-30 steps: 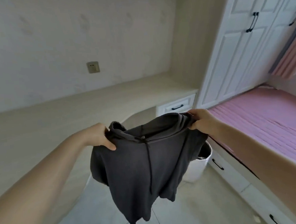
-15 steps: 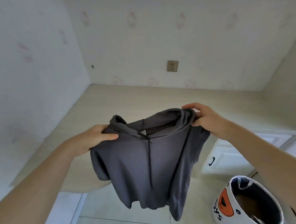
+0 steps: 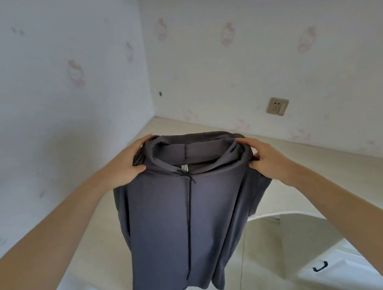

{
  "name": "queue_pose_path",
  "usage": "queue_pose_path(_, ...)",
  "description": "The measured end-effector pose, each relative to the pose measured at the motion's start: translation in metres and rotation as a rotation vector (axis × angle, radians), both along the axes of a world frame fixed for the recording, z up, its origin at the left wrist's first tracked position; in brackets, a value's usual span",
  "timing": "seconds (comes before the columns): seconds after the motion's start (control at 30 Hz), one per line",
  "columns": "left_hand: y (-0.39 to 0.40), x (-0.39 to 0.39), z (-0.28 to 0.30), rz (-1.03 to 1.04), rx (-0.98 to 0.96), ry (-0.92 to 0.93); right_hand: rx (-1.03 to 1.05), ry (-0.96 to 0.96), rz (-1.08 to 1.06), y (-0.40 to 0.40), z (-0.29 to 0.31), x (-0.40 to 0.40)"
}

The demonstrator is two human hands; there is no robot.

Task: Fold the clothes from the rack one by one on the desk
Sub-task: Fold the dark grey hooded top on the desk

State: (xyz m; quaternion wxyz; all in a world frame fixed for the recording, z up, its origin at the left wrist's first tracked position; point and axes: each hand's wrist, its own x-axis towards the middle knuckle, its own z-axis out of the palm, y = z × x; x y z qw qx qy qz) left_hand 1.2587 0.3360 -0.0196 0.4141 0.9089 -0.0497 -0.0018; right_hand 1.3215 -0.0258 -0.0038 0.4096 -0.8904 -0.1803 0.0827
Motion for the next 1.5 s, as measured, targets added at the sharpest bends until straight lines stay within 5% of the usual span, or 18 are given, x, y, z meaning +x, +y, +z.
queue_pose_path(0.13,0.019,0.048,-0.016,0.004,0.159,-0.024,-0.165,-0.169,0.082,0.026,-0.011,0.054)
queue_pose_path(0.6,0.064,0.194,-0.075,0.172,0.701,-0.123,-0.425,-0.310,0.281,0.072,-0.069,0.240)
queue_pose_path(0.87,0.093,0.324,-0.108,0.248,0.777,-0.069,-0.534,-0.365,0.422,0.108,-0.102,0.394)
queue_pose_path(1.0,0.111,0.395,-0.146,0.359,0.651,-0.094,-0.668,-0.435,0.336,0.155,-0.142,0.478)
queue_pose_path(1.1,0.117,0.422,-0.194,0.454,0.554,0.145,-0.855,-0.323,0.181,0.181,-0.182,0.507)
queue_pose_path(1.27,0.090,0.387,-0.253,0.444,0.685,0.474,-1.027,-0.110,0.376,0.188,-0.245,0.488)
queue_pose_path(1.5,0.066,0.312,-0.276,0.389,0.759,0.560,-0.967,0.028,0.473,0.162,-0.277,0.468)
